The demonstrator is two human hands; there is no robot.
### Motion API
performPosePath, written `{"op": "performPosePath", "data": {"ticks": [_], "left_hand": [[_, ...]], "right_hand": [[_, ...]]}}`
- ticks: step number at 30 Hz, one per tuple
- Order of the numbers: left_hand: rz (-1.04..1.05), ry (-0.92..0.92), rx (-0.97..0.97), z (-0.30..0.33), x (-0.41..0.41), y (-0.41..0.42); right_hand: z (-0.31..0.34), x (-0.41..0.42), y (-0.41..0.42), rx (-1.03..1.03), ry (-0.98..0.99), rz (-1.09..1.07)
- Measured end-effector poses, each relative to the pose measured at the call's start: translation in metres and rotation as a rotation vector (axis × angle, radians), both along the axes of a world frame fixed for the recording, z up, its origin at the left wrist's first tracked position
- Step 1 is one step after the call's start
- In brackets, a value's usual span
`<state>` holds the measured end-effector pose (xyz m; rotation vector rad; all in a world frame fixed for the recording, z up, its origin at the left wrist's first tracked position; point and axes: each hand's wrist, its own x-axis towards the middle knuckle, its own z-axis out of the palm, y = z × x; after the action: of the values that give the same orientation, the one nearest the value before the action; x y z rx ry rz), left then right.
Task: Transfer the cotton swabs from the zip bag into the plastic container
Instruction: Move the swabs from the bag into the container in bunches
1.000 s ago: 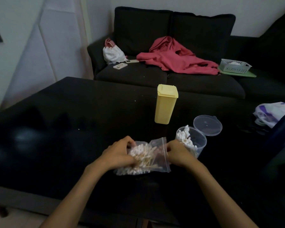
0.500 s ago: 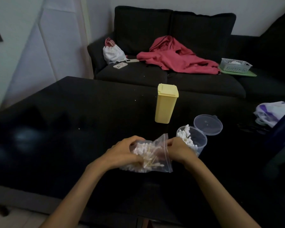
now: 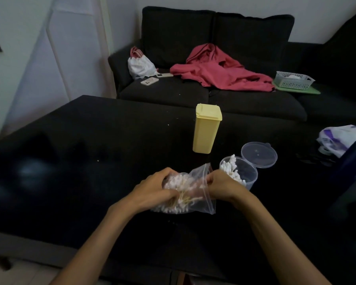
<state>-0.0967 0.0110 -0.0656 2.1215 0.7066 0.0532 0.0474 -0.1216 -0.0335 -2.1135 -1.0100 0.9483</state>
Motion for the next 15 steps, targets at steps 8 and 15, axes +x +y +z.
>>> {"op": "performPosePath", "data": {"ticks": [8,15], "left_hand": [[0.062,-0.048,0.010,0.001,0.002,-0.002],[0.110,-0.047,-0.016,0.005,0.002,0.001]], "right_hand": [[0.001,0.002,0.003,0.089,-0.155,-0.058],[0.011,0.012,-0.006,0.101,-0.116,0.042]]}}
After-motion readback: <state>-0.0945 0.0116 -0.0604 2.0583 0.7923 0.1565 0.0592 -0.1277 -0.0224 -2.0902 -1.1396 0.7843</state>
